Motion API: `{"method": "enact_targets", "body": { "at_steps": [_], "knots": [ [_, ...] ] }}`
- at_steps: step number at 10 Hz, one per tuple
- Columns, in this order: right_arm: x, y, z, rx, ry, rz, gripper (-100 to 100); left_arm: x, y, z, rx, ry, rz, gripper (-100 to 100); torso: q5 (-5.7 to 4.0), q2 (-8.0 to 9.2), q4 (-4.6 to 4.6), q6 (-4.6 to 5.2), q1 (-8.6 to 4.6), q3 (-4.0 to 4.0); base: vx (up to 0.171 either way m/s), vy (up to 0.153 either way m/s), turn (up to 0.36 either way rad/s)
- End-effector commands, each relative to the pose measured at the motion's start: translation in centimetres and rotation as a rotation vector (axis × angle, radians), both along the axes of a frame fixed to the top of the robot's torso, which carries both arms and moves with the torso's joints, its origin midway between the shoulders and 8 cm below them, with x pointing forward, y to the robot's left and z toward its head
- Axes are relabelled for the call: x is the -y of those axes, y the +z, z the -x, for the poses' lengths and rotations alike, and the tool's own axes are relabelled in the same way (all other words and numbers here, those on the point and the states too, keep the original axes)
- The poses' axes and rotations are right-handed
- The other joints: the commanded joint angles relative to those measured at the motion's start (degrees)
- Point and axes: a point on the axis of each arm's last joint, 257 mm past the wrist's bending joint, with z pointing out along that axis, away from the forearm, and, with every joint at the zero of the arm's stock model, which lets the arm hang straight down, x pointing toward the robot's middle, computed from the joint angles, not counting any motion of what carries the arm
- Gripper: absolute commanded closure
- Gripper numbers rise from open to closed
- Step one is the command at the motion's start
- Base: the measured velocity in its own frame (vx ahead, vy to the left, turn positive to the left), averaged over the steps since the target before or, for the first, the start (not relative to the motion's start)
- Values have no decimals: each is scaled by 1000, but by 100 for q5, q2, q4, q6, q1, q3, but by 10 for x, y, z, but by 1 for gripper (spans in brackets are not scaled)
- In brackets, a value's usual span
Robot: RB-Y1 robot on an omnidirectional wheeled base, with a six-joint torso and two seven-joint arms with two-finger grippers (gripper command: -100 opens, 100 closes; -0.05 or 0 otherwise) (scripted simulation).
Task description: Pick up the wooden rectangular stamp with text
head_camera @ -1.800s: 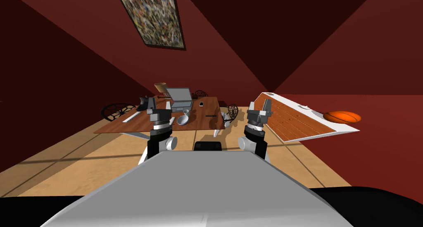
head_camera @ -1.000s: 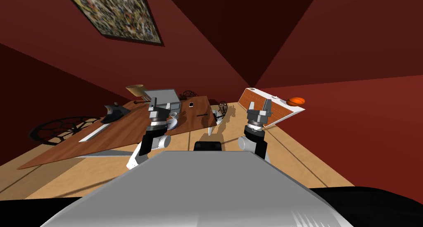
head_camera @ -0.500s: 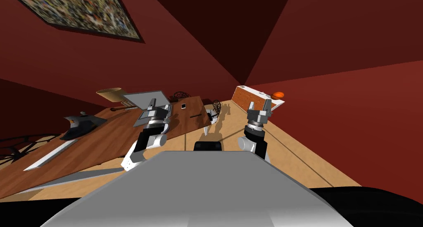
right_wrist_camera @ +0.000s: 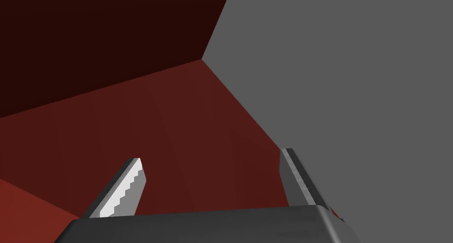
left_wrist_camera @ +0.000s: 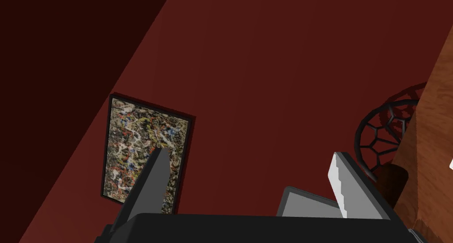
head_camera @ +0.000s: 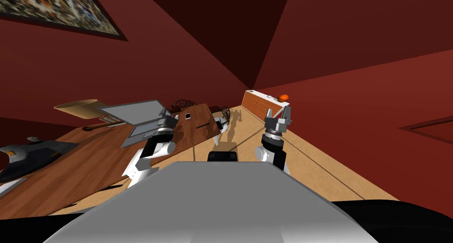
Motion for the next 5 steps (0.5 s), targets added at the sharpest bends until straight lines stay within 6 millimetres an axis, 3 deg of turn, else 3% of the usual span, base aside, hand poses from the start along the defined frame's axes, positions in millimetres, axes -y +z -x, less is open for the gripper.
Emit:
{"method": "enact_targets", "body": {
  "at_steps": [1,4,5],
  "knots": [
    [0,0,0,0,0,0,0,-19,-17,-2,-55,24,33,-100,0,0,0,0,0,0,8,-49,-315],
    [0,0,0,0,0,0,0,-38,-40,-5,-127,50,71,-100,0,-1,0,5,-2,-1,7,-37,-183],
    [0,0,0,0,0,0,0,-56,-54,-5,-165,75,101,-100,0,0,0,-1,2,0,16,-44,-261]
  ]
}}
